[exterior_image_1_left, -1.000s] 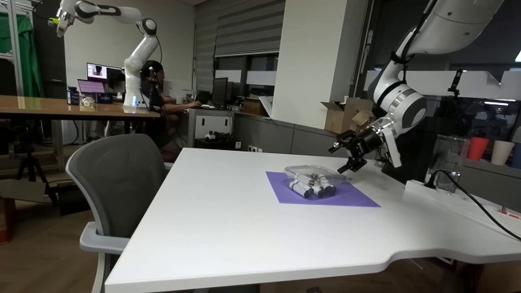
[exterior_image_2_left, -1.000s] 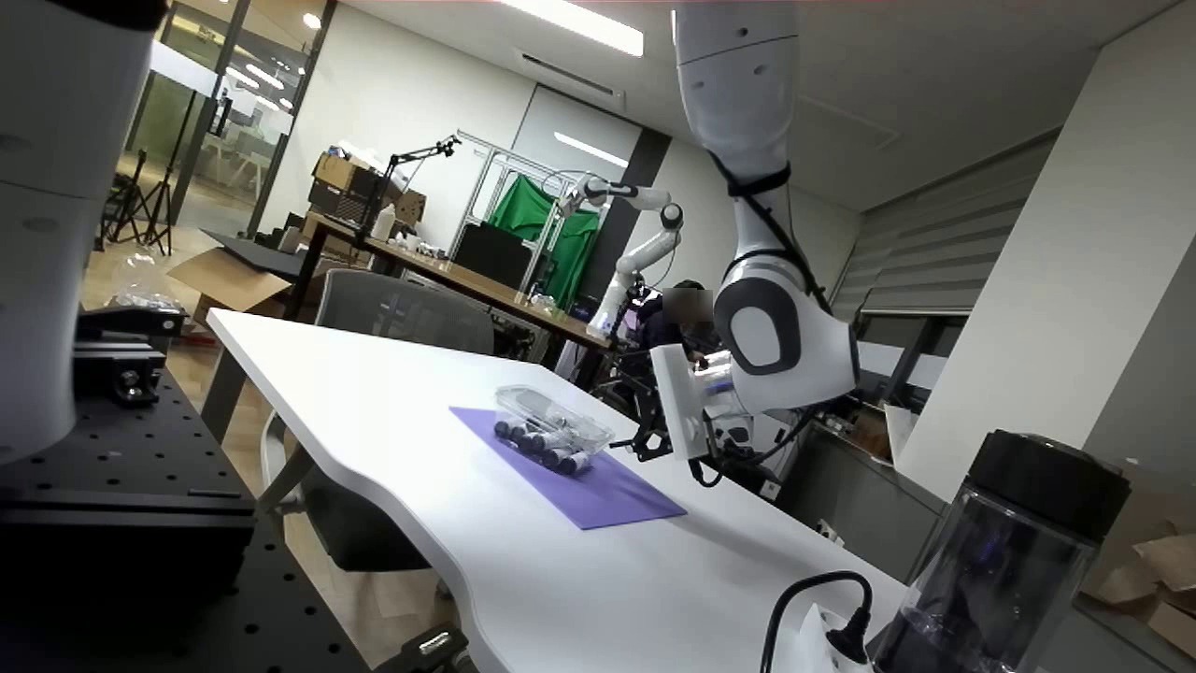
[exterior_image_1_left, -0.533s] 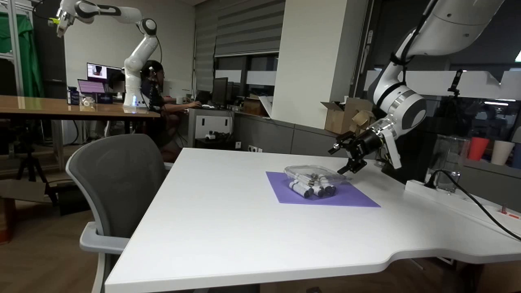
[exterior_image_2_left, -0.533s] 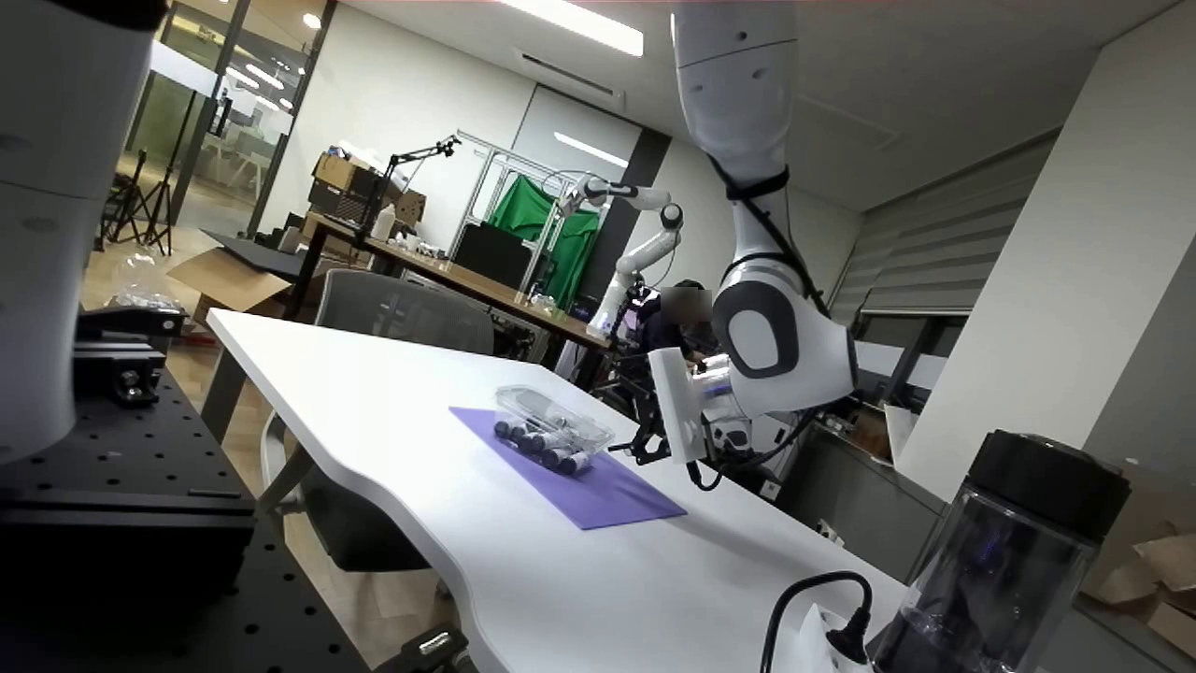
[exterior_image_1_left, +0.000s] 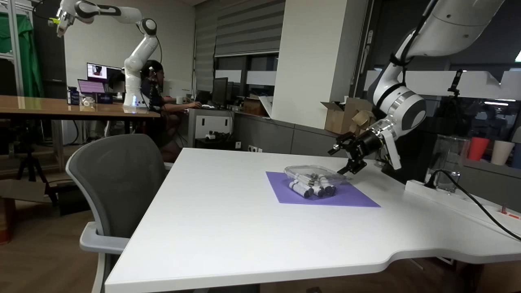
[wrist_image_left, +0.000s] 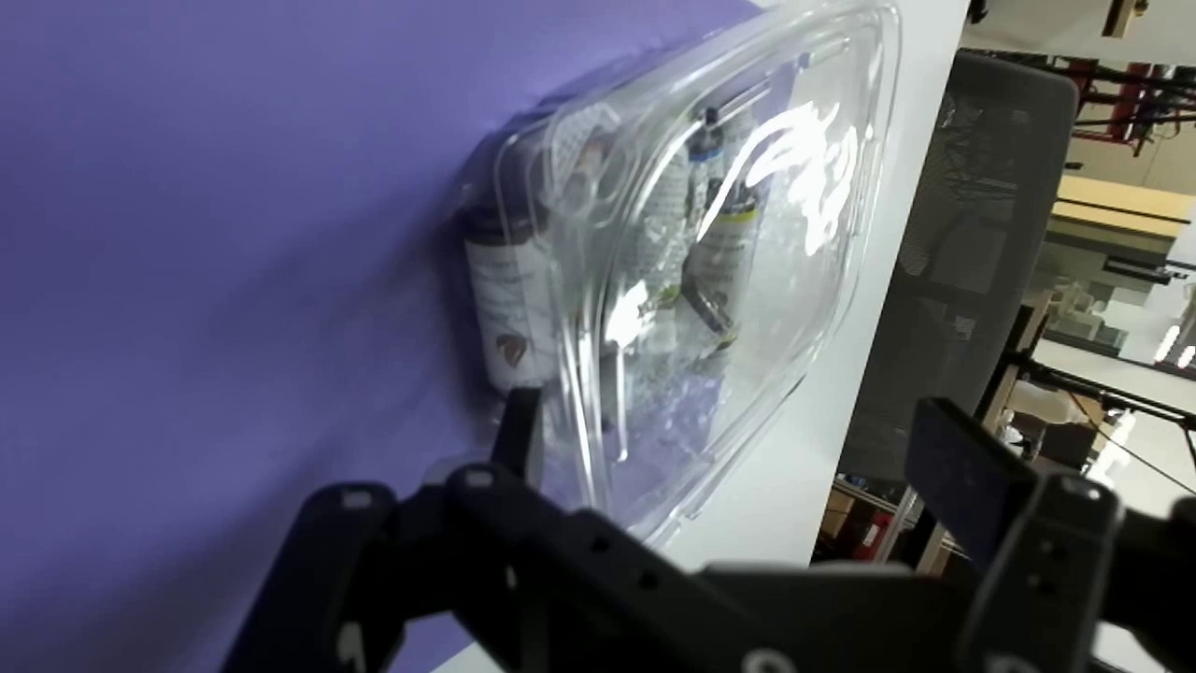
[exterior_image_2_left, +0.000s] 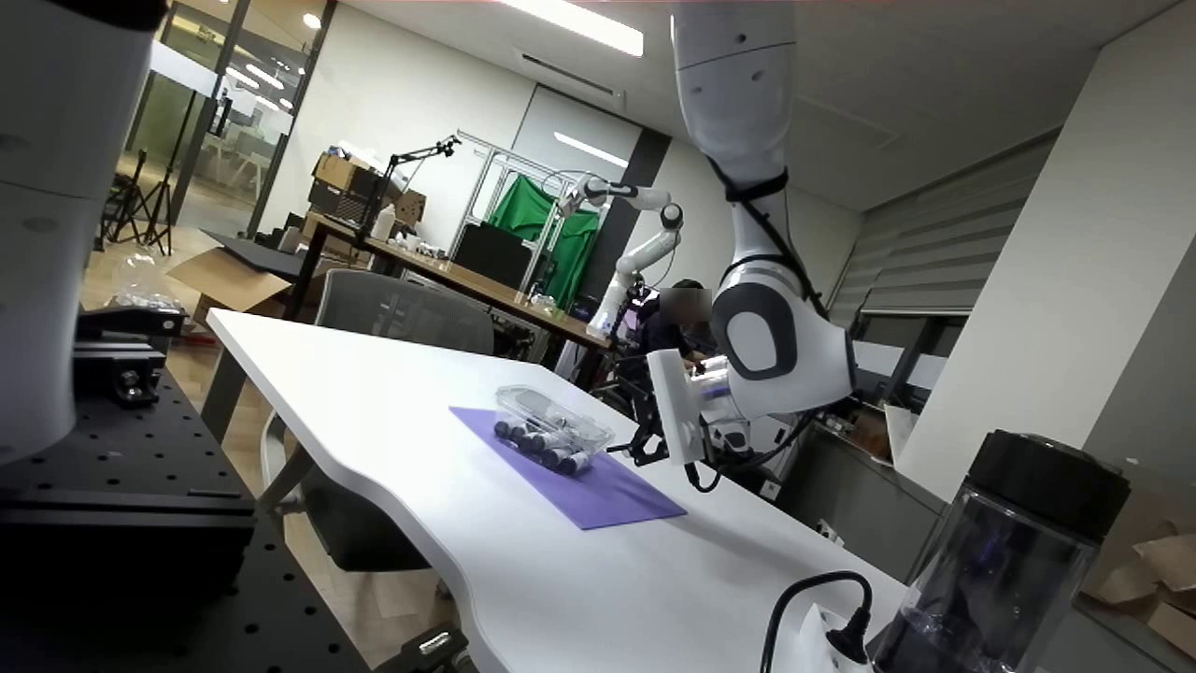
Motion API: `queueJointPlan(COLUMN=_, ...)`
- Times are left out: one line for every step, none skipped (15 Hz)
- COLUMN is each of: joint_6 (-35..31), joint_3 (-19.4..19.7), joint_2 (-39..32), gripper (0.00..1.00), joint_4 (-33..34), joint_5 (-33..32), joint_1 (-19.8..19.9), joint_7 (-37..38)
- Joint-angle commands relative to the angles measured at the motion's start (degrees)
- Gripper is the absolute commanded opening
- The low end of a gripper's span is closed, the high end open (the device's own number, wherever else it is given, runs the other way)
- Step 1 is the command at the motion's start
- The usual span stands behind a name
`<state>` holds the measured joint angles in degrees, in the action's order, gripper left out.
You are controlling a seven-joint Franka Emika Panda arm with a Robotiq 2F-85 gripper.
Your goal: Open the lid on the colorless bowl
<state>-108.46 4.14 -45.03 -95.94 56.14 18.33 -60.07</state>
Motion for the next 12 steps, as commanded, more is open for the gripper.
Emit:
queueJointPlan(joint_6=0.32, joint_3=-0.58, joint_2=-0.08, gripper=1.00, joint_4=0.32, joint_5=-0.11, joint_1=0.39, joint_7=-0.15)
queueJointPlan(joint_6=0.24, joint_3=-0.64, joint_2=-0.08, gripper=1.00, joint_4=0.28, joint_5=-0.06, joint_1=0.38, joint_7=-0.32)
queueJointPlan(joint_6=0.29, joint_3=-0.68, joint_2=-0.10, gripper=1.00, joint_4=0.28, joint_5=-0.12, joint_1=0.36, joint_7=-0.36)
queueJointPlan(joint_6=0.26, joint_3=-0.72, joint_2=-0.09, gripper=1.00, joint_4=0.28, joint_5=-0.14, joint_1=0.33, joint_7=-0.43)
queueJointPlan(joint_6=0.37, joint_3=-0.78, joint_2=-0.08, gripper=1.00, joint_4=0.29, joint_5=-0.12, joint_1=0.36, joint_7=-0.46)
queueJointPlan(joint_6=0.59, joint_3=-0.89, joint_2=-0.07, gripper=1.00, joint_4=0.31, joint_5=-0.04, joint_1=0.45, joint_7=-0.52)
queueJointPlan(joint_6=1.01, joint_3=-1.02, joint_2=-0.18, gripper=1.00, joint_4=0.42, joint_5=0.05, joint_1=0.62, joint_7=-0.50)
queueJointPlan(joint_6=1.67, joint_3=-1.16, joint_2=-0.39, gripper=1.00, joint_4=0.62, joint_5=0.13, joint_1=0.82, joint_7=-0.30)
queueJointPlan(joint_6=2.12, joint_3=-1.27, joint_2=-0.58, gripper=1.00, joint_4=0.79, joint_5=0.27, joint_1=0.96, joint_7=-0.18)
queueJointPlan(joint_6=2.39, joint_3=-1.27, joint_2=-0.62, gripper=1.00, joint_4=0.87, joint_5=0.30, joint_1=0.98, joint_7=-0.03)
queueJointPlan(joint_6=2.79, joint_3=-1.31, joint_2=-0.57, gripper=1.00, joint_4=0.91, joint_5=0.42, joint_1=1.09, joint_7=-0.01)
queueJointPlan(joint_6=3.45, joint_3=-1.39, joint_2=-0.45, gripper=1.00, joint_4=0.96, joint_5=0.68, joint_1=1.32, joint_7=-0.02)
